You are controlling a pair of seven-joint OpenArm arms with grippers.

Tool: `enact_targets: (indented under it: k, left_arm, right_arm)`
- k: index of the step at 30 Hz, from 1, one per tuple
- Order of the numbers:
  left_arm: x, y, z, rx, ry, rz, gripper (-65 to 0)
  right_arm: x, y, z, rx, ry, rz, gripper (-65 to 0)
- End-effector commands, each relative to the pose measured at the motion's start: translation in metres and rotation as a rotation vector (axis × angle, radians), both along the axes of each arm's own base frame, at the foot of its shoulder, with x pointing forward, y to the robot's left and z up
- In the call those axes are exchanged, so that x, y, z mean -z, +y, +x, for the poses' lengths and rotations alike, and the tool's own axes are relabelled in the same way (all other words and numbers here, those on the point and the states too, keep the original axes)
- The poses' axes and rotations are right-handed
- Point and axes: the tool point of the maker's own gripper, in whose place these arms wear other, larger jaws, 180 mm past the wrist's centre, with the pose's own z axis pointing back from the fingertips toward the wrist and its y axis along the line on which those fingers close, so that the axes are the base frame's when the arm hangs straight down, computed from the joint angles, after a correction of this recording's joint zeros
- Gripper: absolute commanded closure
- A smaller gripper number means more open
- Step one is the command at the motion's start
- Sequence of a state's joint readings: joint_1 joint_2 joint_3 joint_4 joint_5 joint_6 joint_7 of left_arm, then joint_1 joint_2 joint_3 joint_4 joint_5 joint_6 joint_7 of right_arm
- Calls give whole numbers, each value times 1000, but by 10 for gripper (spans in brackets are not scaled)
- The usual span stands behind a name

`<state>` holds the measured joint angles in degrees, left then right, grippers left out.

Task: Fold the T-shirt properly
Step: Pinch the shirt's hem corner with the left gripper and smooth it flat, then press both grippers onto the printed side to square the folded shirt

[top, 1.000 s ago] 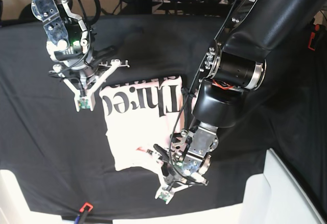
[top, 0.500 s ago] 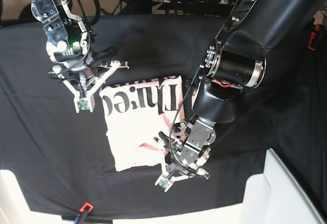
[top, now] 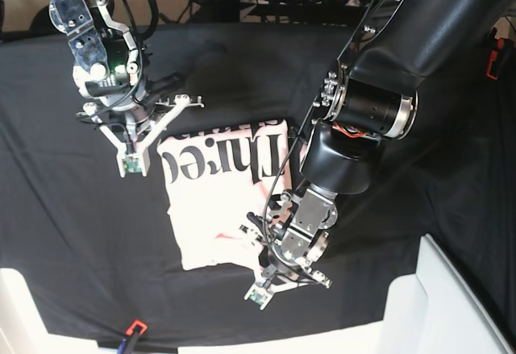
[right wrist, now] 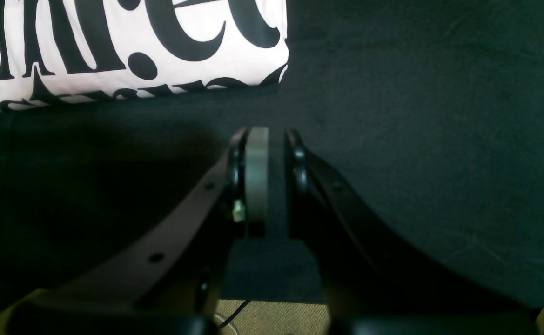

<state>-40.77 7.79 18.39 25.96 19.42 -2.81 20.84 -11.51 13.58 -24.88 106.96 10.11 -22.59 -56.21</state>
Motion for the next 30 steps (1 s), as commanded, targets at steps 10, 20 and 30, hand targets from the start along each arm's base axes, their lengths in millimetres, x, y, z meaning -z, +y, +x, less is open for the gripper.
enact_targets:
  k: [10,20,30]
  left_arm:
    - [-32,-5,23,-1,-90,-22,-317]
    - [-60,-13,41,-168,-95,-304,-388]
    - [-59,-36,24,-208,-13,-466,0]
  right_arm:
    - [-9,-2,9,5,-45,-4,-58]
    - [-9,-3,9,5,-45,-5,-58]
    - [-9,-8,10,2,-48,-20,-58]
